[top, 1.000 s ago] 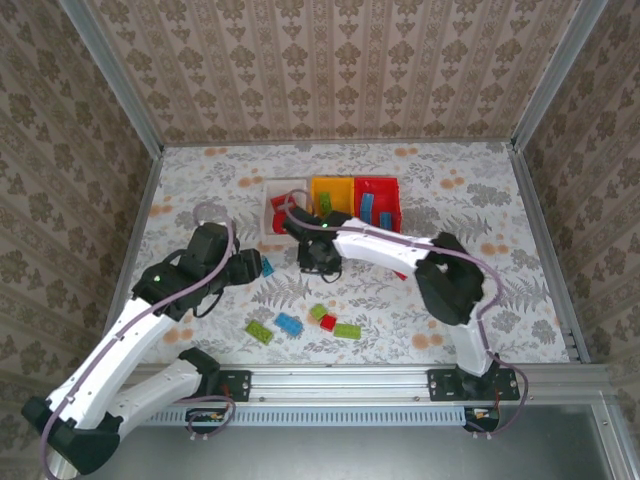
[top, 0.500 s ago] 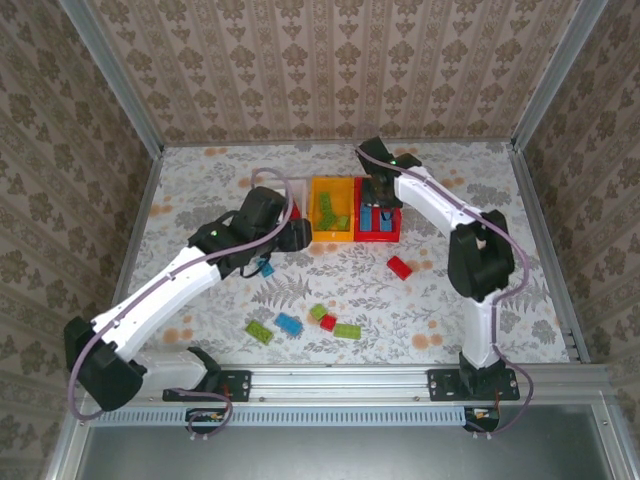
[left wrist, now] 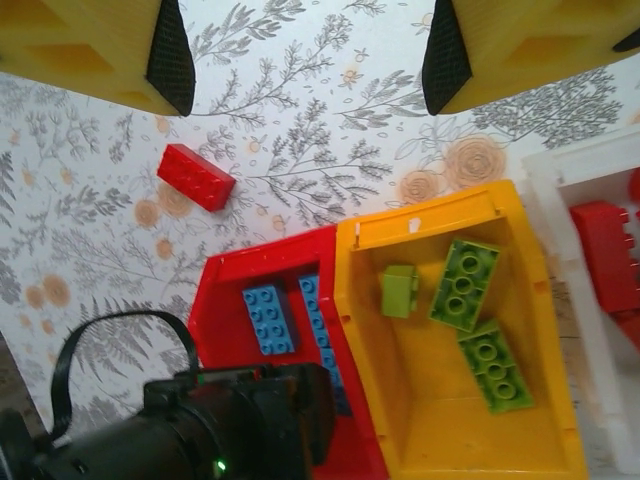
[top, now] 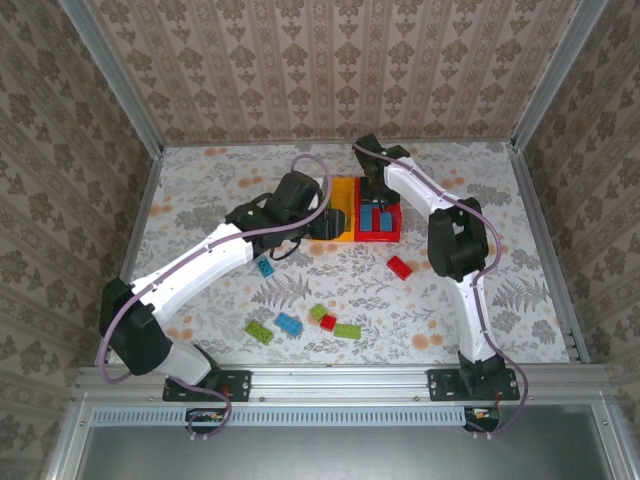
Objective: Sort the legos into containers by color
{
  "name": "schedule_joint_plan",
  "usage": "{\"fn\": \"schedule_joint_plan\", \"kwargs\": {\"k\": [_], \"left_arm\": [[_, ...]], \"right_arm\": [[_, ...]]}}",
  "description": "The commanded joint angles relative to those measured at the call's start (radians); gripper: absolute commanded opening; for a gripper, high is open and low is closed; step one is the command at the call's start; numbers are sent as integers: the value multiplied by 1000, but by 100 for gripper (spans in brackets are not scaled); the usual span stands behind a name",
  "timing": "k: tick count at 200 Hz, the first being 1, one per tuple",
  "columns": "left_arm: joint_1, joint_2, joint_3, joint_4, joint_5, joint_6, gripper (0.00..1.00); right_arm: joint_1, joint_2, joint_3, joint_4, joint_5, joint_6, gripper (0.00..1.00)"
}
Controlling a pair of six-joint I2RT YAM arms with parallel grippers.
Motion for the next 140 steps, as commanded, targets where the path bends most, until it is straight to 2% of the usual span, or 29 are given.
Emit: {"fn": "schedule_joint_plan", "kwargs": {"k": [1, 25, 66, 112, 140], "left_arm": [[-19, 6, 37, 17, 46, 63, 65], [-24, 9, 21, 13, 52, 76, 67], [-26, 36, -6, 27, 88, 77, 68], [-100, 235, 114, -1, 153, 101, 72], [-143, 415, 248, -54, 171, 33, 74]], "right_arm": [[3, -52, 33, -35, -11, -16, 55], [4, -123, 27, -39, -21, -16, 60], [4, -316, -61, -26, -23, -8, 60], [-6, -707, -498, 104, 11, 19, 63], [-8, -990, -763, 138, 26, 55, 67]]}}
